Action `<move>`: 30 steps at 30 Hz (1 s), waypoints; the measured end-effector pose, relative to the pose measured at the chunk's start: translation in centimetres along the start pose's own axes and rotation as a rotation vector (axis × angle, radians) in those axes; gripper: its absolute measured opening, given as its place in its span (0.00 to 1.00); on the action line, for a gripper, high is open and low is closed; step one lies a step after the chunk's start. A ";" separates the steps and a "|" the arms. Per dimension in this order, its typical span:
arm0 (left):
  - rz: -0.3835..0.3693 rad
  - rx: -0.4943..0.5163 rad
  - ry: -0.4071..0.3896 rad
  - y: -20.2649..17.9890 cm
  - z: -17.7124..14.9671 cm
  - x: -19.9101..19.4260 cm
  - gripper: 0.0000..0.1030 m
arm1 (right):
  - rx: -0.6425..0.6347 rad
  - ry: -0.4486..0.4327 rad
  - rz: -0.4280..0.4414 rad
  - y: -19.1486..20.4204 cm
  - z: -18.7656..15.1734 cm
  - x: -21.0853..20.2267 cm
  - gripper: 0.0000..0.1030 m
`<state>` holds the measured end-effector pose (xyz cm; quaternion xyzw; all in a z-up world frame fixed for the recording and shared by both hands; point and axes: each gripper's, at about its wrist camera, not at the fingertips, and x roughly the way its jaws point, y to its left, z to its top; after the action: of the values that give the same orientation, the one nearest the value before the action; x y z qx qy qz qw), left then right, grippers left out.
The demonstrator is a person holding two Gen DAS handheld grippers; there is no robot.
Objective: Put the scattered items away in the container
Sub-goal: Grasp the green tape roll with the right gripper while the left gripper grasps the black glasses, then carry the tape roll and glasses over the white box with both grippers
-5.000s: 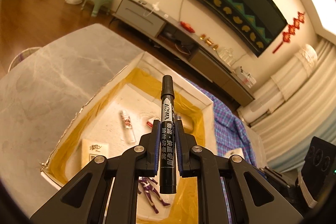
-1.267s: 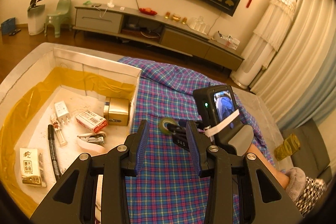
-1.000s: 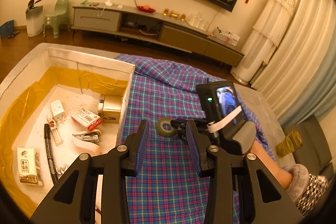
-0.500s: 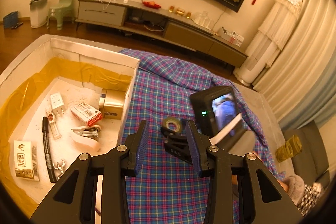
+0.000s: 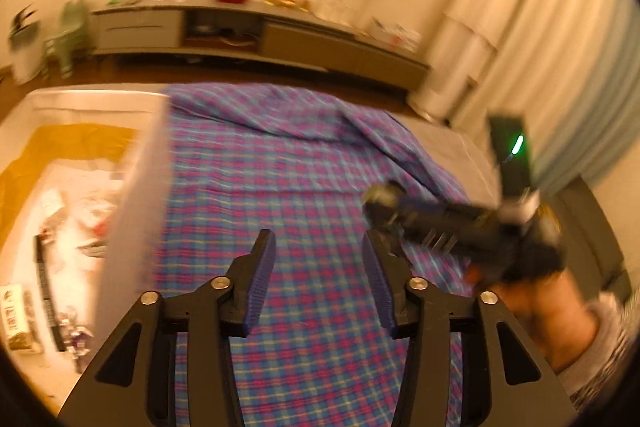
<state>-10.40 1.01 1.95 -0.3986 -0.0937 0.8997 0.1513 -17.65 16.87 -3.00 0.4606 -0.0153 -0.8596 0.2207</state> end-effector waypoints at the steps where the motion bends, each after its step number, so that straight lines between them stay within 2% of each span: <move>1: -0.005 0.029 0.024 -1.2 -0.2 1.1 0.50 | 0.044 -0.016 0.003 -1.4 -0.1 -1.3 0.48; 4: -0.016 0.104 0.087 -4.5 -0.5 4.0 0.51 | 0.159 -0.078 0.013 -5.0 -0.6 -4.8 0.48; 7: -0.001 0.148 0.140 -7.3 -0.4 7.6 0.51 | 0.247 -0.113 0.071 -7.0 -1.8 -7.5 0.48; 14: 0.080 0.190 0.182 -9.7 1.1 15.2 0.51 | 0.249 -0.122 0.132 -7.3 -2.1 -9.0 0.48; 19: 0.147 0.145 0.220 -8.7 1.2 19.7 0.50 | 0.220 -0.103 0.119 -7.5 -2.2 -8.2 0.48; 20: 0.153 0.148 0.202 -8.6 1.3 19.8 0.50 | 0.214 -0.100 0.118 -7.7 -2.2 -8.2 0.47; 21: 0.155 0.150 0.198 -8.6 1.4 19.8 0.44 | 0.213 -0.096 0.118 -7.9 -2.3 -8.2 0.48; 22: 0.157 0.149 0.196 -8.5 1.4 19.7 0.34 | 0.216 -0.096 0.111 -8.1 -2.4 -8.2 0.48; 26: 0.157 0.100 0.190 -7.7 1.1 18.3 0.33 | 0.216 -0.101 0.076 -8.7 -2.4 -8.3 0.48; 30: 0.150 0.044 0.160 -6.7 0.6 15.4 0.33 | 0.226 -0.110 0.079 -8.9 -2.4 -8.5 0.48</move>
<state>-19.29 12.62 -6.30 -0.4715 -0.0313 0.8757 0.0993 -14.93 28.64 0.22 0.4338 -0.1424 -0.8670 0.1997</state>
